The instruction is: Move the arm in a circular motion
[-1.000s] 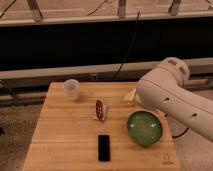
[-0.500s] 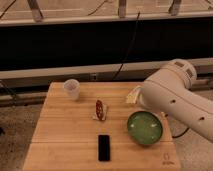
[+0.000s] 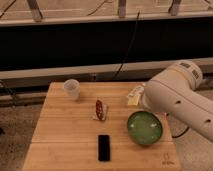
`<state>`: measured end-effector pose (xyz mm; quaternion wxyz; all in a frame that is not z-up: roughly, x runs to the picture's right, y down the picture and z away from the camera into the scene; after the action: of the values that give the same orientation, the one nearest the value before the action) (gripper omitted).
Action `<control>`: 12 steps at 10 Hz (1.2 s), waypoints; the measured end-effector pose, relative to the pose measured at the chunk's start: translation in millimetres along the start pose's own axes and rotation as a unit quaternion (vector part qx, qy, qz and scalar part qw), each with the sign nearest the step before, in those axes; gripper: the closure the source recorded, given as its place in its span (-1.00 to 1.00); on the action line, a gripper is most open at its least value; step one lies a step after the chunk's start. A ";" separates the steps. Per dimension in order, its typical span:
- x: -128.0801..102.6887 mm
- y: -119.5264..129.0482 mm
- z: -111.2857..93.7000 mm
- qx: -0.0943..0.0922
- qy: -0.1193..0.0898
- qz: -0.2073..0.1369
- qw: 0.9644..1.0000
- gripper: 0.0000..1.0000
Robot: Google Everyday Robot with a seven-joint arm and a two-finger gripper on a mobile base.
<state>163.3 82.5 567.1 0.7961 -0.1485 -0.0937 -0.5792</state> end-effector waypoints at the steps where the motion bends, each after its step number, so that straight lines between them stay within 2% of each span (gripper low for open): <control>1: -0.2 -1.8 -0.4 0.001 -0.001 -0.007 1.000 -0.60; 5: 8.6 -8.3 1.0 0.005 0.000 -0.019 1.000 -0.60; 9: 2.9 -12.1 -1.3 0.011 -0.003 -0.047 0.999 -0.60; 12: -4.7 -16.0 -3.7 0.017 -0.014 -0.060 0.998 -0.60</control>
<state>146.5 80.8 564.2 0.7609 -0.1371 -0.1232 -0.6221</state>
